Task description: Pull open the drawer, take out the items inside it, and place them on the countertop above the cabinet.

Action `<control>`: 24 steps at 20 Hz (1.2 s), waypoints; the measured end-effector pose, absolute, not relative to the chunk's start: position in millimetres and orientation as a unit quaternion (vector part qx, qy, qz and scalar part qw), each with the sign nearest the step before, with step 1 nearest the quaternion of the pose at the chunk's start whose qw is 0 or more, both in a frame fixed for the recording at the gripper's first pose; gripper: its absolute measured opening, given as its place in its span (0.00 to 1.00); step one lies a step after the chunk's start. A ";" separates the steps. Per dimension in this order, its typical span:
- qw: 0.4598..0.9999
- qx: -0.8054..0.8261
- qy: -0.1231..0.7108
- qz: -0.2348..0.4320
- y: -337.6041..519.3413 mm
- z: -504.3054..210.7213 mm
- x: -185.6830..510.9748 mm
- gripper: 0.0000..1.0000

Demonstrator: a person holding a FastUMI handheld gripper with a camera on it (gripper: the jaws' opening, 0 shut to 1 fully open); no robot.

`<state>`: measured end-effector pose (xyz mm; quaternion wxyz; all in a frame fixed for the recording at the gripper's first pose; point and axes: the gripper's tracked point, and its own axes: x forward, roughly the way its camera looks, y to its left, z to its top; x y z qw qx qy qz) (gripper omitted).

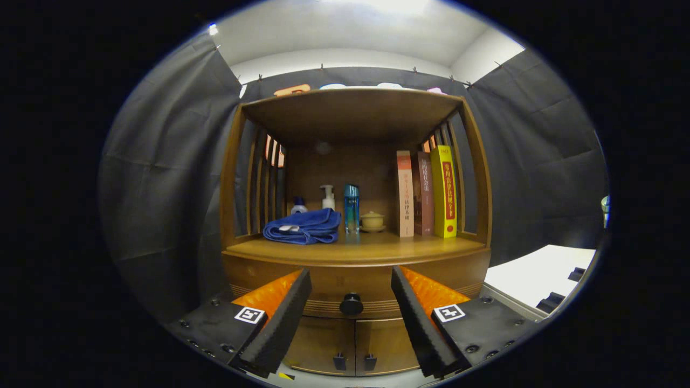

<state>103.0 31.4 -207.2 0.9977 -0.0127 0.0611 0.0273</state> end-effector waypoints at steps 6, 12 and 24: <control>0.993 -0.020 0.115 0.020 27.2 -286.1 134.9 0.98; 0.987 -0.030 0.157 0.027 32.6 -333.8 156.5 0.98; 0.984 -0.018 0.176 0.027 38.9 -360.6 169.0 0.61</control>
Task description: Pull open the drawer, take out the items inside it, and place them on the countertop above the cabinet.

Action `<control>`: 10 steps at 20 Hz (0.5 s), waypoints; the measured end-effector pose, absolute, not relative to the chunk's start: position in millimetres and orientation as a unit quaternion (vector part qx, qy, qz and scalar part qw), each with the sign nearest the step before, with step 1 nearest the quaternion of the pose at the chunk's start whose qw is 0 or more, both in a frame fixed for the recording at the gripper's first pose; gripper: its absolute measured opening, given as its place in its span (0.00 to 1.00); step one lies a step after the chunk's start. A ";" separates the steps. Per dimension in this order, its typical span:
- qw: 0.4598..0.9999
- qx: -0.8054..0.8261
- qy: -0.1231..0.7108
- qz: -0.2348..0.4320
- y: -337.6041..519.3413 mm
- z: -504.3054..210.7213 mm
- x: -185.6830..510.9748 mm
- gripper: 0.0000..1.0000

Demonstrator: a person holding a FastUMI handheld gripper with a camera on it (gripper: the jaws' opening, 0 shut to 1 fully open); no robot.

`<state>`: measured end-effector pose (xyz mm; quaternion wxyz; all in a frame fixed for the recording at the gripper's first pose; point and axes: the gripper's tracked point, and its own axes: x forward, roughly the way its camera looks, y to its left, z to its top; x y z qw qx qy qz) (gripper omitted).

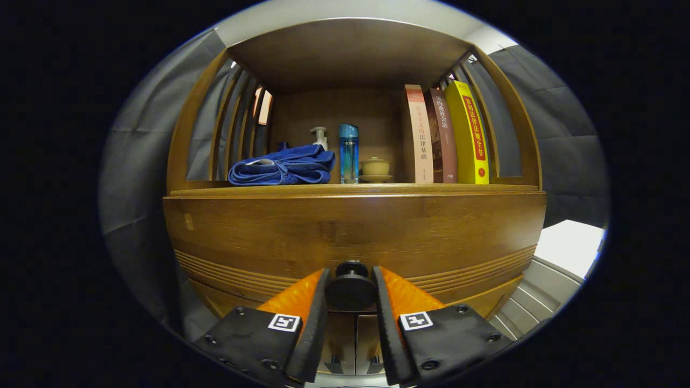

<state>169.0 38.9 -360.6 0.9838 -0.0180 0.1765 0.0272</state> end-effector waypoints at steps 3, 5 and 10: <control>0.983 0.012 0.179 0.032 39.9 -360.7 168.9 0.47; 0.985 0.010 0.169 0.028 37.0 -357.4 169.6 0.47; 0.983 0.013 0.181 -0.019 6.6 -385.8 124.2 0.22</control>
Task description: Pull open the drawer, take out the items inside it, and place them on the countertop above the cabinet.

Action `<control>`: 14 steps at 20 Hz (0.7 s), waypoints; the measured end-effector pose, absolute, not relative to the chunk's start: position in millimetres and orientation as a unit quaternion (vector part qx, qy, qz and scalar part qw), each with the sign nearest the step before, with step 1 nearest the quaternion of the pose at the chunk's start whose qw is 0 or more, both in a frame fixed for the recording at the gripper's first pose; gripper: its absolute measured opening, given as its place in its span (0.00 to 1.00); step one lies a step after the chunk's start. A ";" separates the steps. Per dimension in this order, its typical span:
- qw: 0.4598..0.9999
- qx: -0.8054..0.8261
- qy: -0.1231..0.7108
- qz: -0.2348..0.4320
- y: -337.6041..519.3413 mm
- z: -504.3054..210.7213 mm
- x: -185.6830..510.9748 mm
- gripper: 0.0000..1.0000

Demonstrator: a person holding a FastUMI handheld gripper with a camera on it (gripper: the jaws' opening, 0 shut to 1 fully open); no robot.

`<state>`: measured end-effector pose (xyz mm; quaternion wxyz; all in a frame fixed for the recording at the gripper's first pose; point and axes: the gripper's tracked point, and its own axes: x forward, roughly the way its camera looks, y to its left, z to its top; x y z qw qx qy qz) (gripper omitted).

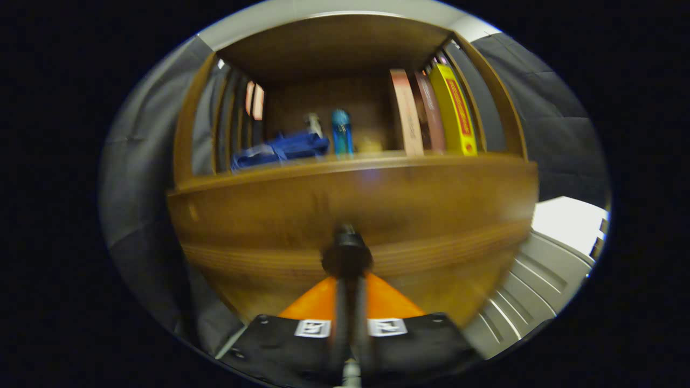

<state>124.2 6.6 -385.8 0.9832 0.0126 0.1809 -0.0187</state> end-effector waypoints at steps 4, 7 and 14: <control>0.990 -0.017 0.133 -0.033 -12.0 -352.9 109.0 0.17; 0.989 -0.021 0.147 0.022 17.9 -351.4 117.9 0.35; 0.989 -0.038 0.140 0.024 38.6 -344.6 160.8 0.63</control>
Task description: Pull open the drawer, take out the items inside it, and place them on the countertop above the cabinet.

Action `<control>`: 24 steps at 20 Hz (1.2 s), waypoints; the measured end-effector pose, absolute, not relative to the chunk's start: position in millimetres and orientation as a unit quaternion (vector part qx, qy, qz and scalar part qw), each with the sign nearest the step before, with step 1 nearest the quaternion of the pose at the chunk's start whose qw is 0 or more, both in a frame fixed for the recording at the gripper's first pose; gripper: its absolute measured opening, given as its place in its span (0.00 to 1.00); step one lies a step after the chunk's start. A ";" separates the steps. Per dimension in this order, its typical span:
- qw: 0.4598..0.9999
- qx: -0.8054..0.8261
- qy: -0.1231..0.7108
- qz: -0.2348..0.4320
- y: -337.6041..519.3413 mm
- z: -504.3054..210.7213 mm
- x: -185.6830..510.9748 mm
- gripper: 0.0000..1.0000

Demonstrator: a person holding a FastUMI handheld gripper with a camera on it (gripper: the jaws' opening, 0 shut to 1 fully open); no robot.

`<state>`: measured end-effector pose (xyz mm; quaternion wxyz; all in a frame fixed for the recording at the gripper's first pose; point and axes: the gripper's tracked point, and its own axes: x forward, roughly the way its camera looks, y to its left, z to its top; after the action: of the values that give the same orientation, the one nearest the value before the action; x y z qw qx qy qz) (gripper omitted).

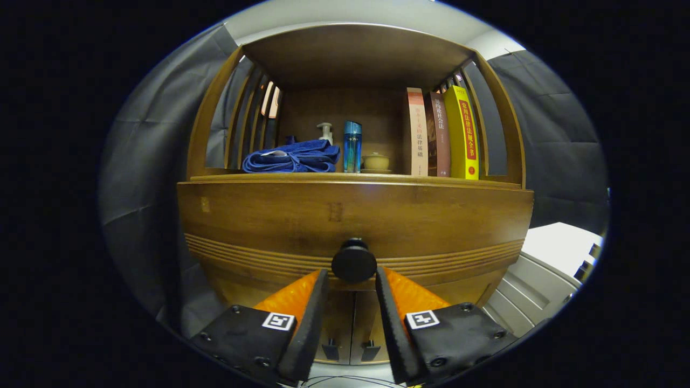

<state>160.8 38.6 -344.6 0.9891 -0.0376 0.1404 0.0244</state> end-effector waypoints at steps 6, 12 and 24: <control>0.990 -0.015 0.138 0.015 36.8 -342.8 182.4 0.54; 0.989 -0.015 0.146 0.012 35.8 -341.4 173.2 0.36; 0.987 -0.001 0.163 0.009 33.7 -319.1 99.8 0.35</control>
<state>99.8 33.7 -319.1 0.9866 -0.0015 0.1626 0.0092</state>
